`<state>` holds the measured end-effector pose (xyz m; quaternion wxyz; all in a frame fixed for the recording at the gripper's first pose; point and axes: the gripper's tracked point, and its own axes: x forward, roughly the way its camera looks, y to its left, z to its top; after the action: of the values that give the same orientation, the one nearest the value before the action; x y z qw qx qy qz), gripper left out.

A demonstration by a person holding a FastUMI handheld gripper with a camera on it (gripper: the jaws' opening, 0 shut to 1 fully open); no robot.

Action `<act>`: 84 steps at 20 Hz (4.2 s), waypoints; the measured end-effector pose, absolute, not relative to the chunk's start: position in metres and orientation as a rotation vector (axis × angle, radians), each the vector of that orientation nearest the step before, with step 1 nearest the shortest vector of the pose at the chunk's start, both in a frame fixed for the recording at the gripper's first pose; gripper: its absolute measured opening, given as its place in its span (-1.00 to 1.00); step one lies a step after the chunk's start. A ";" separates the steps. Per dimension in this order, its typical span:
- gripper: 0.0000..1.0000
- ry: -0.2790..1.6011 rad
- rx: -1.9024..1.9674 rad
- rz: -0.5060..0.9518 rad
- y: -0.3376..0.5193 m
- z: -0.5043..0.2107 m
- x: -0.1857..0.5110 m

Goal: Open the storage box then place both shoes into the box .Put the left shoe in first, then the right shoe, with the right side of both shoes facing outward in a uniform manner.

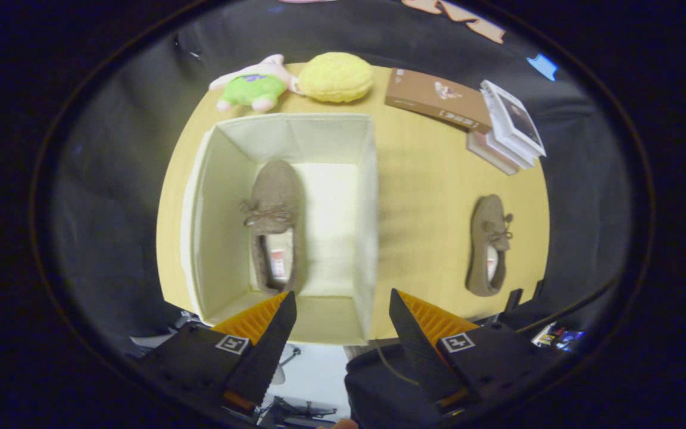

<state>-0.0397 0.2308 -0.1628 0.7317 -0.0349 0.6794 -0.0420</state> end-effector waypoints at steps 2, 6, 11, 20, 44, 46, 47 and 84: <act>1.00 1.485 -0.092 -0.139 0.198 -0.157 -0.042; 1.00 1.506 -0.103 -0.239 0.133 -0.158 -0.051; 1.00 1.538 -0.079 -0.333 0.064 -0.170 -0.049; 0.85 1.608 -0.076 -0.442 -0.038 -0.242 -0.061; -0.72 1.732 -0.033 -0.363 -0.096 -0.344 -0.075; -0.72 1.720 -0.055 -0.372 -0.093 -0.342 -0.072; -0.80 1.712 -0.096 -0.366 -0.092 -0.337 -0.079; -0.93 1.301 -0.148 -0.324 0.210 -0.138 0.012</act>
<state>0.0123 0.2096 -0.1378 0.7811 -0.0683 0.6022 -0.1499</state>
